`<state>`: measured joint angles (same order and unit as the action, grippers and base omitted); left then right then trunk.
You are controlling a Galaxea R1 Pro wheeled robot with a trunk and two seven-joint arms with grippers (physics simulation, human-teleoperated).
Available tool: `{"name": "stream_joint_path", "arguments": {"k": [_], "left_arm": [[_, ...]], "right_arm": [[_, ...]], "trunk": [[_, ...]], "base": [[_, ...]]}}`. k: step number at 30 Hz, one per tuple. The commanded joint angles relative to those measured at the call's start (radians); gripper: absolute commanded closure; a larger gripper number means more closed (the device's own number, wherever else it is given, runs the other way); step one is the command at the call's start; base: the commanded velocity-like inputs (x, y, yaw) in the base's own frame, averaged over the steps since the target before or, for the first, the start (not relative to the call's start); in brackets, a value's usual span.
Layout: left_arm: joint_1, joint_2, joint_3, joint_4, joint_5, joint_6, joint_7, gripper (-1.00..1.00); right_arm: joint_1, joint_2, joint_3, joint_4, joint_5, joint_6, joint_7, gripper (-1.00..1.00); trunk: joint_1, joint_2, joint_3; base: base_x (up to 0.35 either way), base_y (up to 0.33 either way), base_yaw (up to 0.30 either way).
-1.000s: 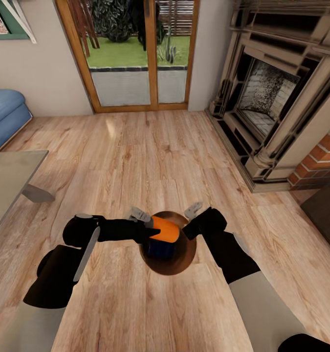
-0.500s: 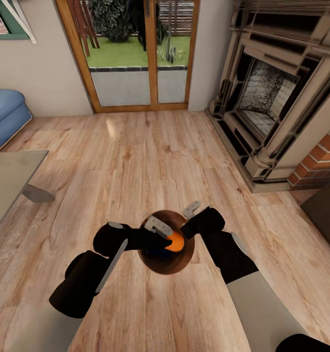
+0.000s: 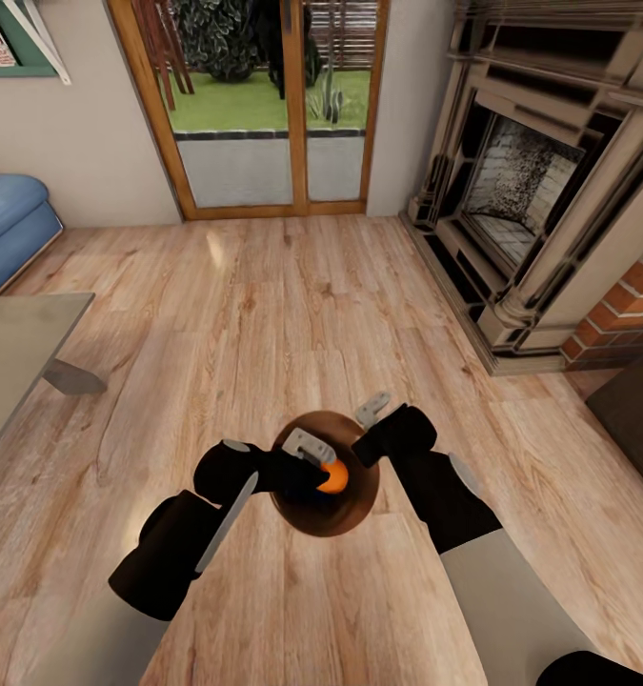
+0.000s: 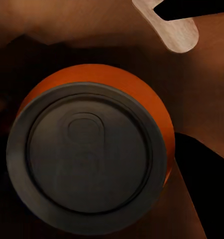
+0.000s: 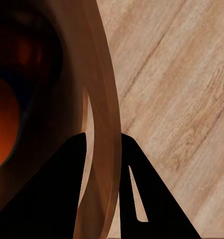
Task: Put the three can of soda from the living room inside the tash can in the kitchen.
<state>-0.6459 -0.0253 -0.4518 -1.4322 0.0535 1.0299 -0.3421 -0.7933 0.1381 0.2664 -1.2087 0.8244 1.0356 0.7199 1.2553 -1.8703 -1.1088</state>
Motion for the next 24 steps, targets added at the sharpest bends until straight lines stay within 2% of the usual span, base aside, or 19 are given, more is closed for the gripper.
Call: {"name": "stream_joint_path", "arguments": {"k": [1, 3, 4, 10, 16, 18, 21, 22, 23, 24], "left_arm": [[0.000, 0.001, 0.001, 0.003, -0.055, -0.008, 0.003, 1.00], [0.000, 0.001, 0.001, 0.004, -0.055, -0.009, 0.005, 1.00], [0.000, 0.001, 0.001, 0.005, -0.055, -0.009, 0.005, -1.00], [0.000, 0.001, 0.001, 0.005, -0.054, -0.010, 0.006, -1.00], [0.000, 0.008, 0.005, -0.036, -0.042, -0.010, -0.004, -1.00], [0.025, 0.013, 0.011, -0.109, -0.036, -0.010, -0.041, -1.00], [0.077, 0.016, 0.022, -0.141, -0.035, -0.018, -0.114, -1.00], [0.096, 0.021, 0.071, -0.149, -0.035, -0.034, -0.174, -1.00], [0.104, 0.025, 0.107, -0.152, -0.034, -0.043, -0.209, -1.00], [0.114, 0.031, 0.190, -0.156, -0.034, -0.058, -0.282, -1.00]], "right_arm": [[0.000, 0.000, 0.001, -0.011, -0.037, 0.012, 0.007, 1.00], [0.000, 0.000, 0.001, -0.011, -0.037, 0.012, 0.007, 1.00], [0.000, 0.000, 0.002, -0.011, -0.037, 0.012, 0.007, 1.00], [0.000, 0.000, 0.002, -0.011, -0.037, 0.012, 0.007, 1.00], [0.000, 0.000, 0.002, -0.011, -0.037, 0.012, 0.007, 1.00], [0.000, -0.001, -0.001, -0.010, -0.038, 0.012, 0.007, 1.00], [-0.001, -0.003, -0.004, -0.010, -0.039, 0.012, 0.007, 1.00], [-0.001, -0.004, -0.006, -0.009, -0.039, 0.012, 0.007, 1.00], [0.000, -0.004, -0.007, -0.008, -0.039, 0.012, 0.007, 1.00], [-0.001, -0.006, -0.009, -0.007, -0.039, 0.012, 0.007, 1.00]], "trunk": [[0.000, 0.000, 0.000], [0.000, 0.000, 0.000], [0.000, 0.000, 0.000], [0.000, 0.000, 0.000], [0.000, 0.000, 0.000], [0.000, 0.000, 0.000], [0.000, 0.000, 0.000], [0.000, 0.000, 0.000], [0.000, 0.000, 0.000], [0.000, 0.000, 0.000]], "base": [[0.000, 0.000, 0.000], [0.000, 0.000, 0.000], [0.000, 0.000, 0.000], [0.000, 0.000, 0.000], [0.000, 0.000, 0.000], [0.000, 0.000, 0.000], [0.000, 0.000, 0.000], [0.000, 0.000, 0.000], [0.000, 0.000, 0.000], [0.000, 0.000, 0.000]]}}
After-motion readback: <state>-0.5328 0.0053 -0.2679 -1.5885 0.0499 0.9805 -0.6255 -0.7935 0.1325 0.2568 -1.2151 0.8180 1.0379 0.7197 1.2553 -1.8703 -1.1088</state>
